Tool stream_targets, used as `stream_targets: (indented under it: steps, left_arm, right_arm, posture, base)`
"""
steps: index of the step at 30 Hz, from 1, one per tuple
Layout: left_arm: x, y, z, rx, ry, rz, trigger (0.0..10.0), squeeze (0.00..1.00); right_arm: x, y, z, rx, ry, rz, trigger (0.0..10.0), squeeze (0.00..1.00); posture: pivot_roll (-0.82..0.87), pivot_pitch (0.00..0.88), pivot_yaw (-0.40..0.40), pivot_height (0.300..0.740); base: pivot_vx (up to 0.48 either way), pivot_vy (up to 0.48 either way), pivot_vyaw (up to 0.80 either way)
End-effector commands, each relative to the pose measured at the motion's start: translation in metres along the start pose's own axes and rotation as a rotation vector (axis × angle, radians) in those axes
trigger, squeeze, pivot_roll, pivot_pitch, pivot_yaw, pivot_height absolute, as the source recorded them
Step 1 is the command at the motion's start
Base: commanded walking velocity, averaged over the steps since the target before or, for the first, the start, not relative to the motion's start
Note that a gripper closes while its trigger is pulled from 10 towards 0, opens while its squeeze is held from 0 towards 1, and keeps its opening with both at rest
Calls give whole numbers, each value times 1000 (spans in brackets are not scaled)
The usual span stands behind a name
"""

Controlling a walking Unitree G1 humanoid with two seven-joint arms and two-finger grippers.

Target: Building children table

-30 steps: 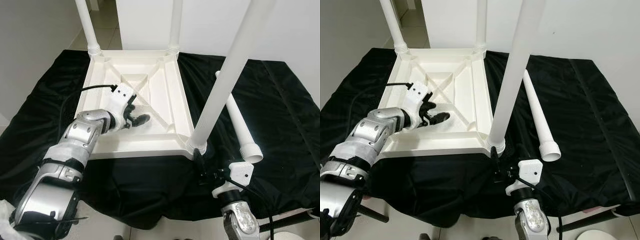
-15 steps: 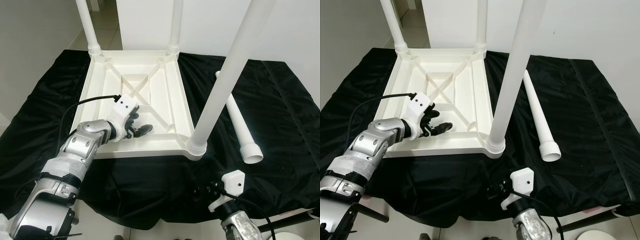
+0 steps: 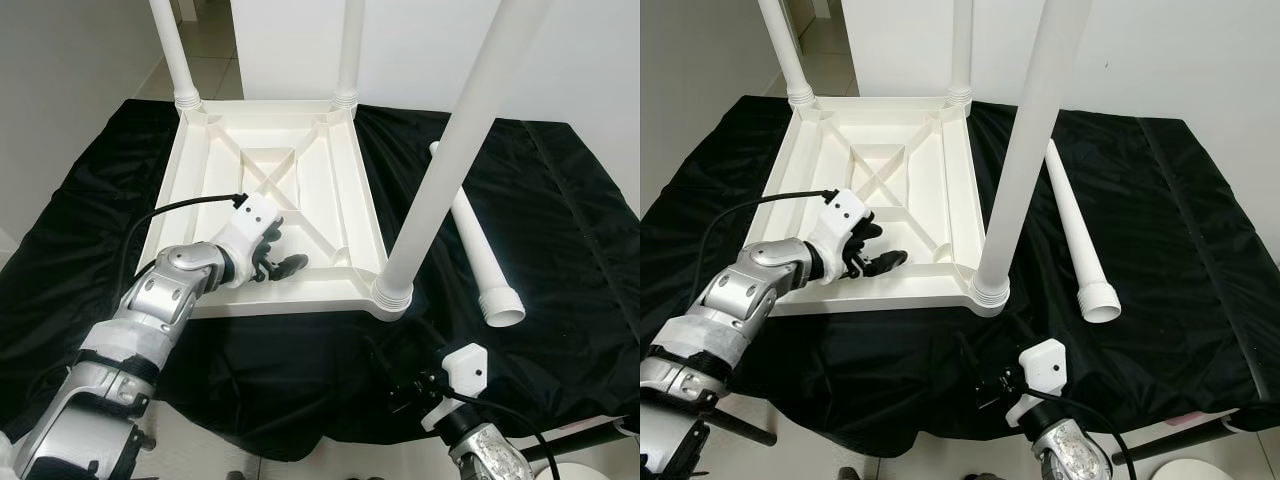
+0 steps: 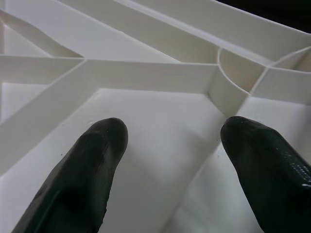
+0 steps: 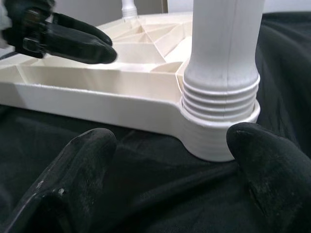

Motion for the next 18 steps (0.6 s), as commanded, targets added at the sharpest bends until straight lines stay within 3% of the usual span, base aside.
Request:
stream_targets:
  steps: [1,11,18]
  left_arm:
    - [19,-2,4,1,-277,-6,10000,0]
    - [25,-14,-2,-84,-285,-28,10000,0]
    - [17,-22,-18,-217,-184,29,10000,0]
  right_arm:
    - [-2,-2,1,-17,14,-12,10000,0]
    - [0,-3,2,-30,15,-11,10000,0]
    - [1,-5,2,-36,7,-13,10000,0]
  posture:
    - [-61,88,14,740]
    - [-76,91,19,740]
    - [-77,89,24,740]
  base:
    - [0,0,0]
    - [0,0,0]
    - [0,0,0]
Point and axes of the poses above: a point about 5 cm out from each wrist's last joint towards the gripper, its own z axis pointing back from the gripper into the wrist, its own y axis along the axis of the wrist's last joint, x = y × z, the point moved 1 cm from there along -z, pointing out of the wrist towards the gripper, and after that the axes turned 4 degrees about -z, right-handed, at the moved point
